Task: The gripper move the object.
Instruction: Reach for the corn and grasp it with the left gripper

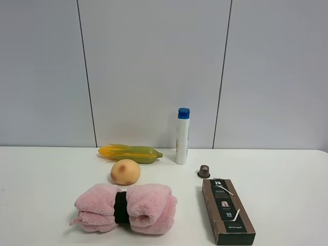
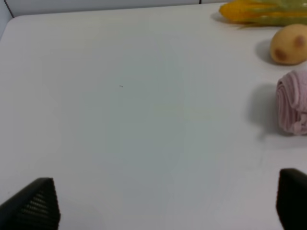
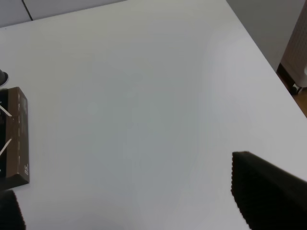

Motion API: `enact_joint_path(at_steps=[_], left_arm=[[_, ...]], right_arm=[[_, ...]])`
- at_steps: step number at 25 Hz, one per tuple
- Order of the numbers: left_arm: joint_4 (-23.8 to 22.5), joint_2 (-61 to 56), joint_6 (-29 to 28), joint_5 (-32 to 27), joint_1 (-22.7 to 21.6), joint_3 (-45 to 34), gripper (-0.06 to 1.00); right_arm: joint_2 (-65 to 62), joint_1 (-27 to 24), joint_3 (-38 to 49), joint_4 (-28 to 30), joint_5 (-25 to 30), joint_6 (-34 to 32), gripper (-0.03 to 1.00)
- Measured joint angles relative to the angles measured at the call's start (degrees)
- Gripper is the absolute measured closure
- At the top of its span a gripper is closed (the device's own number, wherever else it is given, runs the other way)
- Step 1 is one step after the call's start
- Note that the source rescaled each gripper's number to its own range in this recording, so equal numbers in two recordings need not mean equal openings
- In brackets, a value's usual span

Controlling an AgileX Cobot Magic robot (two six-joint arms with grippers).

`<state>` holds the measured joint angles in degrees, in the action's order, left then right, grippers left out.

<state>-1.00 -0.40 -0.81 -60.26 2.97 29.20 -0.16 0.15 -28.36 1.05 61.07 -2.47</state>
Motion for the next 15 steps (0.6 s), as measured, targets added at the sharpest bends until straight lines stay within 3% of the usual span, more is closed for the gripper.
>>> enact_joint_path(at_steps=[3,7,10,15], left_arm=[[0.2,0.7,0.0,0.2,0.0,1.1,0.03],[2.4,8.8,2.0,4.3,0.0,9.9,0.03],[3.1,20.2,7.4,5.5,0.0,18.2,0.03],[5.9,39.1,22.3,11.4,0.0,30.5,0.03]], right_arm=[[0.0,0.0,0.0,0.0,0.0,0.0,-0.03],[0.0,0.0,0.0,0.0,0.0,0.0,-0.03],[0.0,0.0,0.0,0.0,0.0,0.0,-0.03],[0.0,0.0,0.0,0.0,0.0,0.0,-0.03]])
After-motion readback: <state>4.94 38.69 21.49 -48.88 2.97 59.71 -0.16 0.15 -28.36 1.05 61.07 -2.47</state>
